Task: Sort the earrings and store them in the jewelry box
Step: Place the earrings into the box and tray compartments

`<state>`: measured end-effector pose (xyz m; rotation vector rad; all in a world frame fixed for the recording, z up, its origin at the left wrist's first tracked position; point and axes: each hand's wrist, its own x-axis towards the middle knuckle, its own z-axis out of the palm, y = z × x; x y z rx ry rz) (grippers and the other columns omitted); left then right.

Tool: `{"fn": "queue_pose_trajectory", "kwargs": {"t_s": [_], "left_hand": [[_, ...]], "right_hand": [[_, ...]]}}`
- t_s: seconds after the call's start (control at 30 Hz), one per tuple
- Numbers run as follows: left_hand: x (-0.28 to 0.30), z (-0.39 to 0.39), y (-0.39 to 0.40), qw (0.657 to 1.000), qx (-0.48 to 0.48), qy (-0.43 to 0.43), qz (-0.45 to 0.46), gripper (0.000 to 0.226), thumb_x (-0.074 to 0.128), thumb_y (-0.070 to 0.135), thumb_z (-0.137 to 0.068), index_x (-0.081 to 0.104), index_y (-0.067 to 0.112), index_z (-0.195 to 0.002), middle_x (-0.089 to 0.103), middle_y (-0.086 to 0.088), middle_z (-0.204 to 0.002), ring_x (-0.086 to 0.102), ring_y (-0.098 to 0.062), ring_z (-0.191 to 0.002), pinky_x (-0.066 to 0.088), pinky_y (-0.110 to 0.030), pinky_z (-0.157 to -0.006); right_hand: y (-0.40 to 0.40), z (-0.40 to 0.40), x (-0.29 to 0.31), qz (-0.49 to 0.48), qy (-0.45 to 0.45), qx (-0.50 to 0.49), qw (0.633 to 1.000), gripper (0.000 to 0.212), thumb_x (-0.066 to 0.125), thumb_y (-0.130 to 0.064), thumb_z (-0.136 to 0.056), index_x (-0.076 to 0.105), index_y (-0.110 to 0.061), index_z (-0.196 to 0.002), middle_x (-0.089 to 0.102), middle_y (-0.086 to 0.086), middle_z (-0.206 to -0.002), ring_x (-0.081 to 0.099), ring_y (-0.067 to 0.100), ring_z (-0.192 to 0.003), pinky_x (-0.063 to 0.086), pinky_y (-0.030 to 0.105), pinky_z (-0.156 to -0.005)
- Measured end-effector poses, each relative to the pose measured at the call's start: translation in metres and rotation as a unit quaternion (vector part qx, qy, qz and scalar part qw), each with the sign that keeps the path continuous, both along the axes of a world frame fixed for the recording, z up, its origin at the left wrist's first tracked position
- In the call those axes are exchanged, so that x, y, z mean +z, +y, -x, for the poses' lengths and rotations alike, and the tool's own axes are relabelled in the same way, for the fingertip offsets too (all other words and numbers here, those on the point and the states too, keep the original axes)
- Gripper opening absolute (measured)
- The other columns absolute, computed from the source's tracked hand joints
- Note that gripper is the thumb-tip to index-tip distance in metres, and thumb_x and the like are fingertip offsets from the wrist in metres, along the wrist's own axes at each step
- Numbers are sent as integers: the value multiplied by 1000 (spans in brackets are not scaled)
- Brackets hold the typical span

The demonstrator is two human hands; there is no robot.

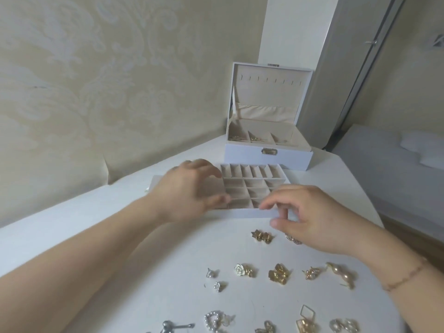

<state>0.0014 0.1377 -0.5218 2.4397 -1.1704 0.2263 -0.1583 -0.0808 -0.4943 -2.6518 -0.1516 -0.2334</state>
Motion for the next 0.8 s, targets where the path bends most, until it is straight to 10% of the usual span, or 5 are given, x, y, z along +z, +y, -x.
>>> {"fn": "queue_pose_trajectory", "kwargs": {"t_s": [0.4,0.57,0.8], "left_hand": [[-24,10,-5,991,-10,-117,-60,69,38,82,-76,55,31,-119,61,14,-123,56,-22,-110,47,-40,-92],[-29,10,-4,986,-6,-162,-48,65,40,80,-79,58,26,-112,65,13,-118,60,-22,-105,49,-37,-85],[-30,10,-5,986,-3,-161,-45,65,41,80,-79,59,27,-112,65,12,-119,59,-21,-106,49,-37,-87]], "right_hand": [[18,-3,-30,109,48,44,992,16,58,-26,-94,66,-29,-108,55,-17,-100,51,2,-90,47,28,-85],[14,-1,-40,144,22,96,985,25,60,-6,-93,58,-31,-100,51,-15,-97,41,-15,-87,37,3,-71],[6,-8,-32,6,-19,49,999,20,70,-6,-84,68,-26,-86,61,-16,-87,58,4,-83,46,18,-76]]}}
